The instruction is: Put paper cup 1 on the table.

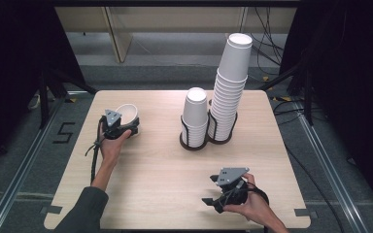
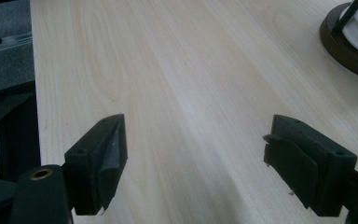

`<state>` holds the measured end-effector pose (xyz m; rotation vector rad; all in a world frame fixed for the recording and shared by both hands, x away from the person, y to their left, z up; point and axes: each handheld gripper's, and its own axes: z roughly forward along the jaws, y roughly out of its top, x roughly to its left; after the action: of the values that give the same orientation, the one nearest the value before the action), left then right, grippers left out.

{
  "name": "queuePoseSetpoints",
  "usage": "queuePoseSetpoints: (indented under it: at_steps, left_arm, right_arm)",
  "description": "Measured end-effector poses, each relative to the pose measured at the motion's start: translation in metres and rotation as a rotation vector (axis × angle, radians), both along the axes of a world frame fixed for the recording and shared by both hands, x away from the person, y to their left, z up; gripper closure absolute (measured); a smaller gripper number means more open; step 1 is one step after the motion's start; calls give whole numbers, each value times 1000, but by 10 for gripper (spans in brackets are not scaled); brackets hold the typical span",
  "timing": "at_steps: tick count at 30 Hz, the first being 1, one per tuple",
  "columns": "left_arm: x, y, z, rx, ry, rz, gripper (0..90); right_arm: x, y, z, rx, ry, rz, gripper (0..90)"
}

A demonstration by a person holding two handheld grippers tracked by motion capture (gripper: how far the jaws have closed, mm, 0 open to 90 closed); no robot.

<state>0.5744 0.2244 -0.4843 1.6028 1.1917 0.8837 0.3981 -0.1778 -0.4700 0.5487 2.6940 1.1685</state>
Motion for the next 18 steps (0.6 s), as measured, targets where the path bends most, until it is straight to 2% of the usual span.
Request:
queuePoseSetpoints:
  at_steps: [5, 9, 13, 18]
  left_arm:
    - [2, -1, -4, 13, -4, 5, 115]
    - [3, -1, -10, 27, 13, -12, 134]
    - [2, -1, -11, 11, 18, -13, 137]
    - [0, -2, -14, 43, 41, -24, 142]
  right_arm:
    - [0, 0, 0, 0, 1, 2, 210]
    - [0, 0, 0, -4, -15, 12, 209]
    - [0, 0, 0, -10, -19, 13, 208]
    - [-1, 1, -1, -14, 12, 11, 204]
